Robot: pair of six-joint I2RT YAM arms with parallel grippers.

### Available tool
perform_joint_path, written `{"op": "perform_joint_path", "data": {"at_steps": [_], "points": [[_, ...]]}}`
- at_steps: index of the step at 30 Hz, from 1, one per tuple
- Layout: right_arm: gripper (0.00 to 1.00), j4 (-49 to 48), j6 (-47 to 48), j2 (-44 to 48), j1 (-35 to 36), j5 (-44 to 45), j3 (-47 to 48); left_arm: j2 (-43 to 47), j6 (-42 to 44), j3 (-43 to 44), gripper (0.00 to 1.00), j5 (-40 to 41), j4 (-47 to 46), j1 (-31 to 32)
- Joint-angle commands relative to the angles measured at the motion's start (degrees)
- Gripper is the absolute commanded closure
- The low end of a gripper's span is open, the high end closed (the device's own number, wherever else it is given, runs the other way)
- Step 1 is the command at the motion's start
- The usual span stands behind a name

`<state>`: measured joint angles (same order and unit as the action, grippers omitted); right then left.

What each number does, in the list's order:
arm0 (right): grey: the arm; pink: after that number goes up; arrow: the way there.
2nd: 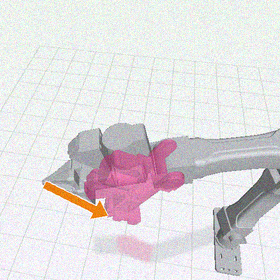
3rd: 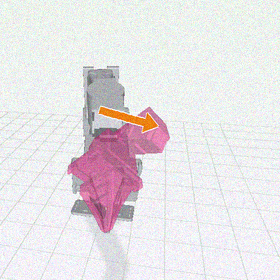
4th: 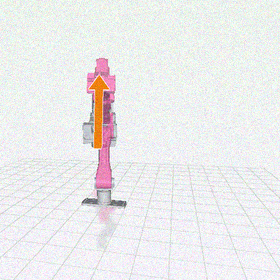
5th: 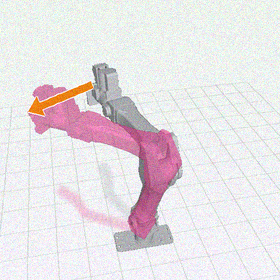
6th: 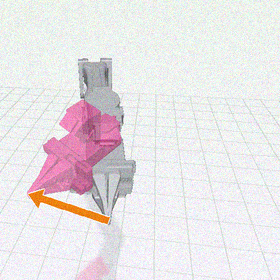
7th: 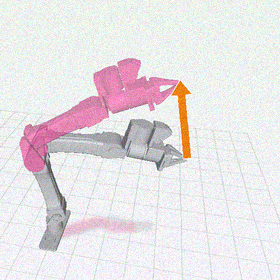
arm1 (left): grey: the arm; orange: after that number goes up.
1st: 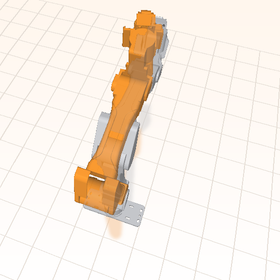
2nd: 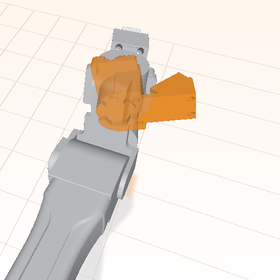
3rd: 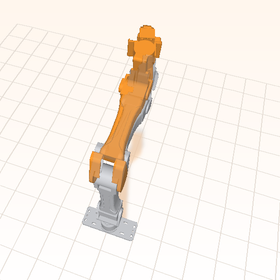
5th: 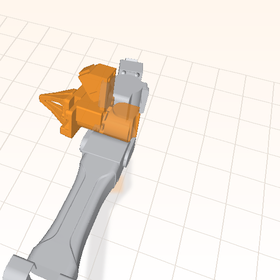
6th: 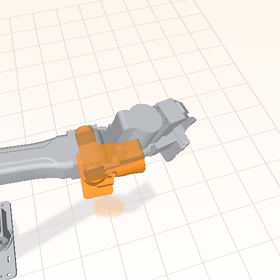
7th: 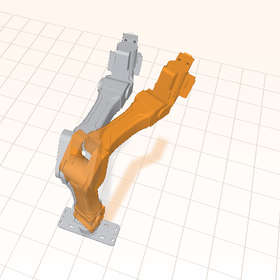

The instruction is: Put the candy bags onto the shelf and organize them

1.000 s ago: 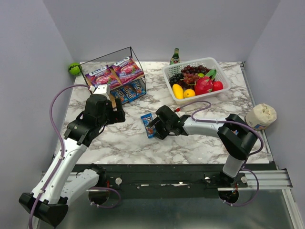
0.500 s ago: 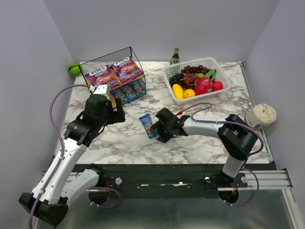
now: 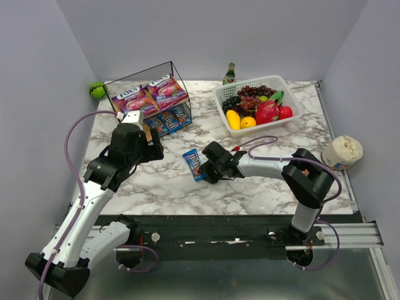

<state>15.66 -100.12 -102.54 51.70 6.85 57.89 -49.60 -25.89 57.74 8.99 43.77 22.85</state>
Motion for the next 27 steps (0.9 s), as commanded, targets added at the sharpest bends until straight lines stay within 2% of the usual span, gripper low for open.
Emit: {"op": "perform_joint_path", "data": {"at_steps": [1, 6, 9, 15, 16, 19, 27], "points": [[0.51, 1.8, -0.8, -3.5, 0.2, 5.5, 1.3, 1.0, 0.8, 1.3, 0.01, 1.4, -0.1, -0.4], [0.54, 1.8, -0.9, -4.3, 0.1, 6.1, 1.8, 1.3, 0.8, 1.3, 0.01, 1.4, 0.0, -0.6], [0.60, 1.8, -0.8, -4.9, -0.3, 5.9, 2.1, 1.3, 0.9, 1.4, 0.01, 1.3, 0.1, -0.6], [0.80, 1.8, 0.4, -5.9, -0.7, 5.5, 3.5, 1.5, 1.3, 2.0, 0.01, 1.4, 0.5, -0.8], [0.88, 1.7, 0.8, -5.8, -0.7, 5.4, 3.6, 1.7, 1.4, 2.1, 0.01, 1.5, 0.7, -0.8], [0.99, 1.4, 3.6, -5.6, -0.7, 5.2, 4.7, 1.9, 1.5, 2.5, 0.01, 1.7, 1.1, -1.0], [0.99, -2.7, 10.8, -4.6, -0.4, 1.9, 10.0, 2.2, 2.1, 5.3, 0.01, 2.5, 2.1, -1.2]]}}
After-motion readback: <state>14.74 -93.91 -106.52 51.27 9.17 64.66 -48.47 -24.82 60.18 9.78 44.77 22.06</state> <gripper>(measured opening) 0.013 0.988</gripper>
